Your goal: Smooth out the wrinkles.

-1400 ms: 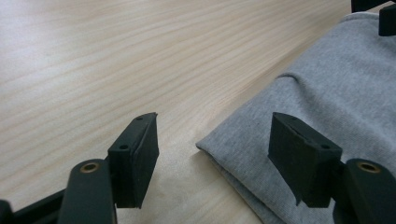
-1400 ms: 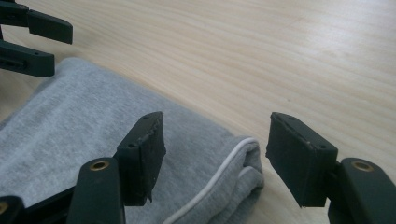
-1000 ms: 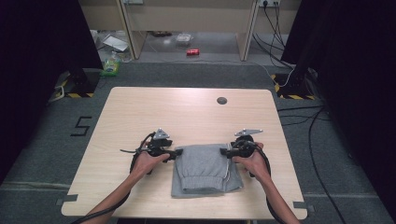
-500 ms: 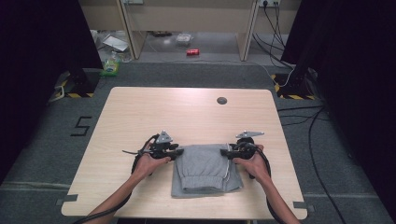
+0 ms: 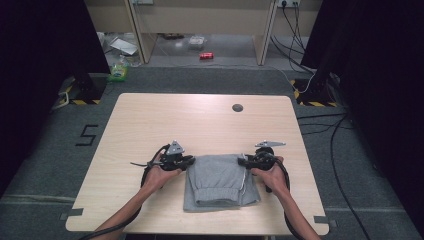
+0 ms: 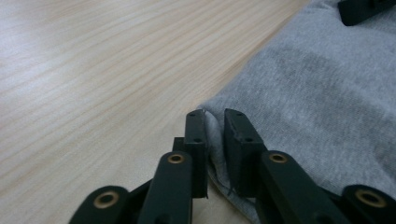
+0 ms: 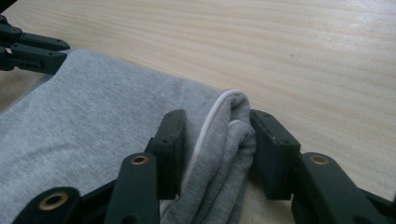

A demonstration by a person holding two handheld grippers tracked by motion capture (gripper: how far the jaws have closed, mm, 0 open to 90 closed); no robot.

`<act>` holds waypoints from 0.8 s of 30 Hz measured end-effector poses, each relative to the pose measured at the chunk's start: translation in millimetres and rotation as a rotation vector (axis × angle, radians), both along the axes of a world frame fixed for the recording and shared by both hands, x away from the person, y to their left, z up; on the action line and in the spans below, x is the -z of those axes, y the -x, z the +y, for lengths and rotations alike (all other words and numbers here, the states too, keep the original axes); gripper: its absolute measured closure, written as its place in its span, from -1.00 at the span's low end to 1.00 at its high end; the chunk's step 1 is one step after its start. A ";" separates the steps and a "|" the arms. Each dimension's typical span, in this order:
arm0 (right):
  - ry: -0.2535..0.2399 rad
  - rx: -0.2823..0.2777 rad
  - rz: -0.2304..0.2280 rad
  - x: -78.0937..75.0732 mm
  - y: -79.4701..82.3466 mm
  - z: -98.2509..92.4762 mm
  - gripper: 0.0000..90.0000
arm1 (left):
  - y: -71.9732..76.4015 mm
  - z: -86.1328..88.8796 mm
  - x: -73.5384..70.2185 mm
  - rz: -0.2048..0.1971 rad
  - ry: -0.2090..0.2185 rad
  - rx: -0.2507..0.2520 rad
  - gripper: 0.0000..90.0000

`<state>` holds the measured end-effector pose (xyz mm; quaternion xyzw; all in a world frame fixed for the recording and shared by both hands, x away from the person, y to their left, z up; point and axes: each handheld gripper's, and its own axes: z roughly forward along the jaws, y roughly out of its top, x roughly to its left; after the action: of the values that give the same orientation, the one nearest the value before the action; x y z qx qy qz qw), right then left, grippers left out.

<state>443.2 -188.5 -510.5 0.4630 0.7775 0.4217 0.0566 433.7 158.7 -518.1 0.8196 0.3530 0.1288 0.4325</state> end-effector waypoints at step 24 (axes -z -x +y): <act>-0.010 0.007 -0.029 -4.8 -26.3 25.8 0.49 | -16.1 22.2 -6.7 -0.017 -0.016 -0.059 0.89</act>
<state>469.5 -162.7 -505.8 0.4597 0.7728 0.4323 0.0671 449.8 180.9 -511.4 0.8112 0.3723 0.1513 0.4247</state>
